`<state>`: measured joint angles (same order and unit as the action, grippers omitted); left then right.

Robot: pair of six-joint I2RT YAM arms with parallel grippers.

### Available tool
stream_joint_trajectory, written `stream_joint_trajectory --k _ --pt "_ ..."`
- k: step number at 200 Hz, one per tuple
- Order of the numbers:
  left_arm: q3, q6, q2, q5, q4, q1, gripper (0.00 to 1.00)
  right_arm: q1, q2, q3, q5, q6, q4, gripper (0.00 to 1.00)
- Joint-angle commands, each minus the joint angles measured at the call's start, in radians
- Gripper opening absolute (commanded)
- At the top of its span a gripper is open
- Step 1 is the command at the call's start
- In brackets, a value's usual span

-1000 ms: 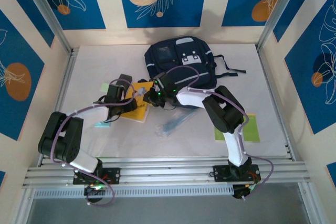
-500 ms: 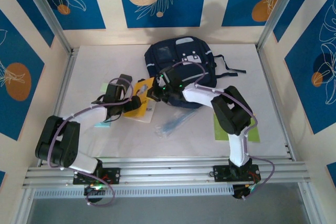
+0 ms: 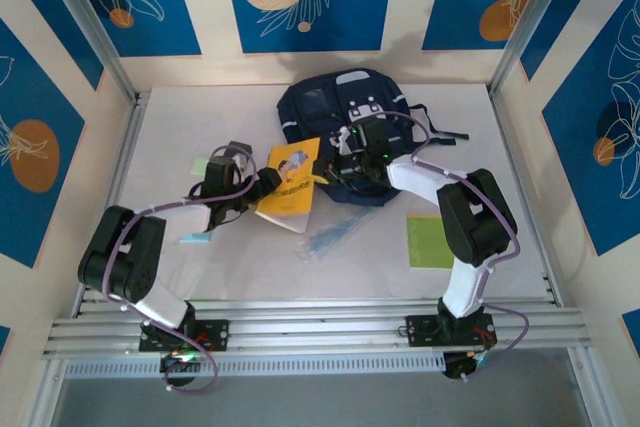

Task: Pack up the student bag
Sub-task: Pick up the book from the center of the table.

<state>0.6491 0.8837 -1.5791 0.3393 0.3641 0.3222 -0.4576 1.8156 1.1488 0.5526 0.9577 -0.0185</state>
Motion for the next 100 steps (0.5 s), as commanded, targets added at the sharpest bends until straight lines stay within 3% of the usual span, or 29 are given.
stream_joint_trajectory --k 1,14,38,55,68,91,100 --pt "-0.025 0.117 -0.041 0.070 0.232 0.030 0.84 0.029 -0.029 -0.018 0.052 -0.011 -0.067 0.00" --pt "-0.036 0.161 -0.065 0.086 0.311 0.039 0.71 0.031 -0.023 -0.023 0.055 -0.009 -0.074 0.00" --pt "-0.051 0.199 -0.079 0.096 0.377 0.043 0.30 0.034 -0.025 -0.035 0.044 -0.005 -0.081 0.00" --pt "-0.050 0.181 -0.049 0.079 0.341 0.042 0.13 0.038 -0.035 -0.047 0.033 -0.003 -0.081 0.00" --pt "-0.040 0.143 -0.004 0.052 0.268 0.040 0.09 0.040 -0.053 -0.055 0.017 -0.002 -0.067 0.11" --pt "0.000 0.072 0.091 -0.017 0.110 0.033 0.01 0.040 -0.110 -0.071 -0.055 -0.011 -0.006 0.50" --pt "0.022 0.052 0.124 -0.045 0.052 0.027 0.00 0.037 -0.137 -0.073 -0.097 -0.013 0.039 0.60"
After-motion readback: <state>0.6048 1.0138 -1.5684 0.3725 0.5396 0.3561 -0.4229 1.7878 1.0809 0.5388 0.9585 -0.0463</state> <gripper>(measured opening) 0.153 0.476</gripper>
